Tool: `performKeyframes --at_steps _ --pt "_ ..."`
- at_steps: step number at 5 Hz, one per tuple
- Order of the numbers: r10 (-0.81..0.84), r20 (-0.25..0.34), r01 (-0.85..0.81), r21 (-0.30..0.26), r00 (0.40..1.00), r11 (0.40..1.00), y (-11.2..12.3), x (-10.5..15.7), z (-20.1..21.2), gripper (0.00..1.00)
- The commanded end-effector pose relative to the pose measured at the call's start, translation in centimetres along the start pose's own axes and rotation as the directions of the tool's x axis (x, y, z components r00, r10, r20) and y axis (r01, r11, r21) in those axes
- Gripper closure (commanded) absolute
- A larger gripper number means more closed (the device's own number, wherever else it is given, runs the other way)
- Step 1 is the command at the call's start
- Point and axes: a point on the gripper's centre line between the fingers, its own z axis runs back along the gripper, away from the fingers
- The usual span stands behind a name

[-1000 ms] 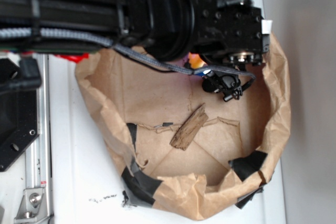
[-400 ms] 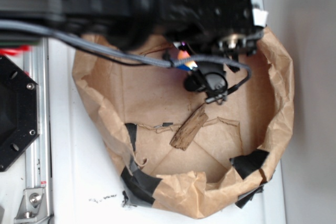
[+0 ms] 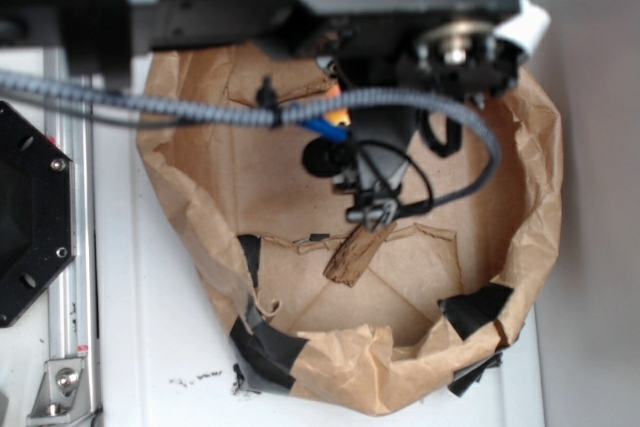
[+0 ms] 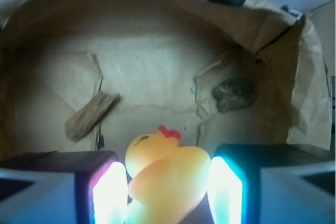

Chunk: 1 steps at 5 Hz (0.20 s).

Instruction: Grab the yellow duck.

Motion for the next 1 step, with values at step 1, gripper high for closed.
performKeyframes --at_steps 1 --pt "-0.034 0.094 0.034 -0.004 0.995 0.999 0.03 0.16 2.79 1.0"
